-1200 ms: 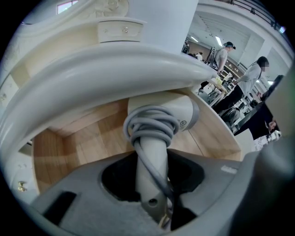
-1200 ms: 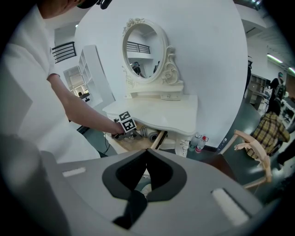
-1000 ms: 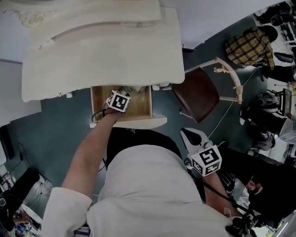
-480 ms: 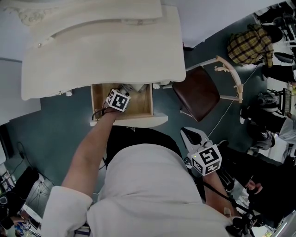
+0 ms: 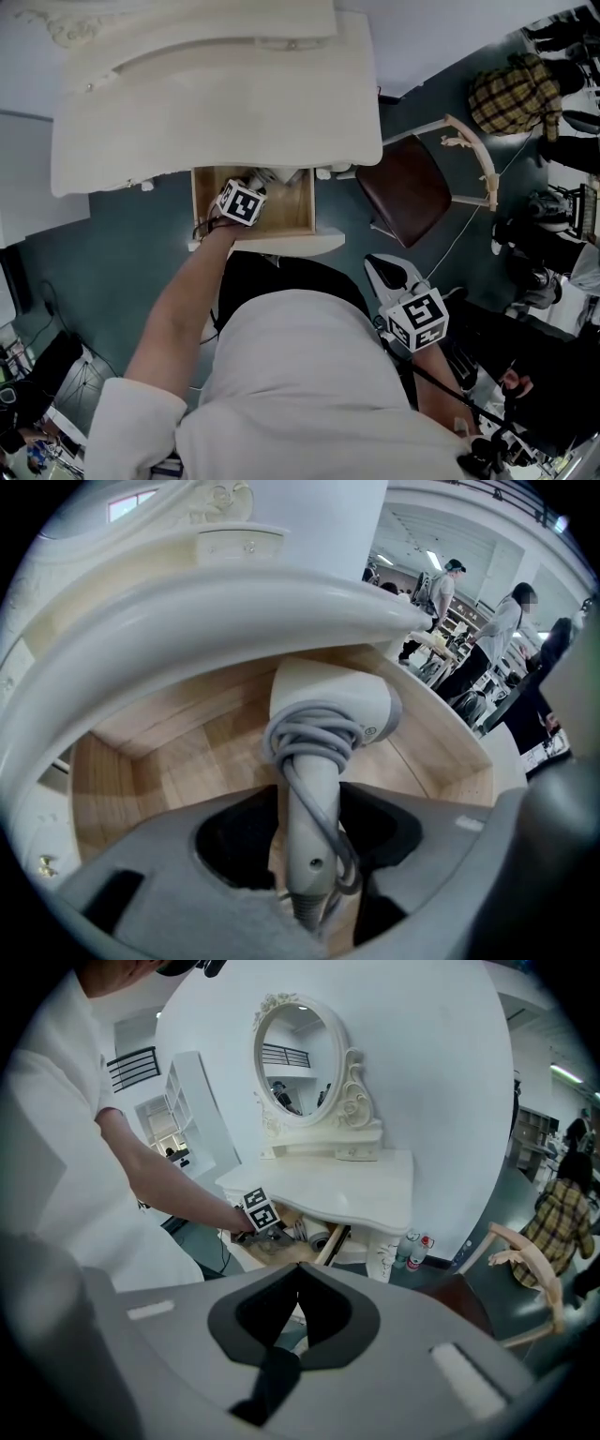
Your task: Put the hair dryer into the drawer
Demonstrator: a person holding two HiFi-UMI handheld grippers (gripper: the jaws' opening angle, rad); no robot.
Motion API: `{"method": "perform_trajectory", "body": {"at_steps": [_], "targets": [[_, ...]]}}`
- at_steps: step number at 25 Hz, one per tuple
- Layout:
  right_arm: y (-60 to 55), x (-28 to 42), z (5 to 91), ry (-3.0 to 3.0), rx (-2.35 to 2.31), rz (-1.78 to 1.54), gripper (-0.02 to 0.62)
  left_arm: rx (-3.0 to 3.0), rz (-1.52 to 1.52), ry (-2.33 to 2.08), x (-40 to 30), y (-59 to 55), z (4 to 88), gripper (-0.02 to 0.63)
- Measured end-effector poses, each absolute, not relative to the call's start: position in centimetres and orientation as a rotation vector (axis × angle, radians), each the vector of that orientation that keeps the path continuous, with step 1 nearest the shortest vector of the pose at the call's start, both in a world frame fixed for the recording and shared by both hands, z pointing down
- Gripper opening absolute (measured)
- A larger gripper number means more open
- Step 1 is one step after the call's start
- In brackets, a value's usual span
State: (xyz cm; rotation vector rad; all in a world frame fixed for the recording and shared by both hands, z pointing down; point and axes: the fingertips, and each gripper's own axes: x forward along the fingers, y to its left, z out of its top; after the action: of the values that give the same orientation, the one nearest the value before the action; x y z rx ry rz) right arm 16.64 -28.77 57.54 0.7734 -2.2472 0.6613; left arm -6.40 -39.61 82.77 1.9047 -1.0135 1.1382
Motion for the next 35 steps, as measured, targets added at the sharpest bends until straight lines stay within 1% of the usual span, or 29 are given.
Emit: {"method": "perform_trajectory", "body": {"at_steps": [9,18,29,35], "targets": [[-29.0,16.1,57.3,-2.291,0.743,0.641,0.001,1.904,1.138,-1.053,-7.6,-39.2,80.7,0.218],[-29.4,14.3,57.9,-2.323,0.654,0.604,0.000,1.892,1.132,-1.103,-9.0,-38.1,77.8,0.215],[-29.7,10.5,60.5,-2.297,0.414,0.543,0.001,1.891,1.087,-1.121,-8.5,-35.8,74.4,0.210],[-29.7,9.0,61.0,-2.287,0.348,0.549,0.000,1.932,1.028,-1.132,-7.1,-34.9,70.8,0.202]]}}
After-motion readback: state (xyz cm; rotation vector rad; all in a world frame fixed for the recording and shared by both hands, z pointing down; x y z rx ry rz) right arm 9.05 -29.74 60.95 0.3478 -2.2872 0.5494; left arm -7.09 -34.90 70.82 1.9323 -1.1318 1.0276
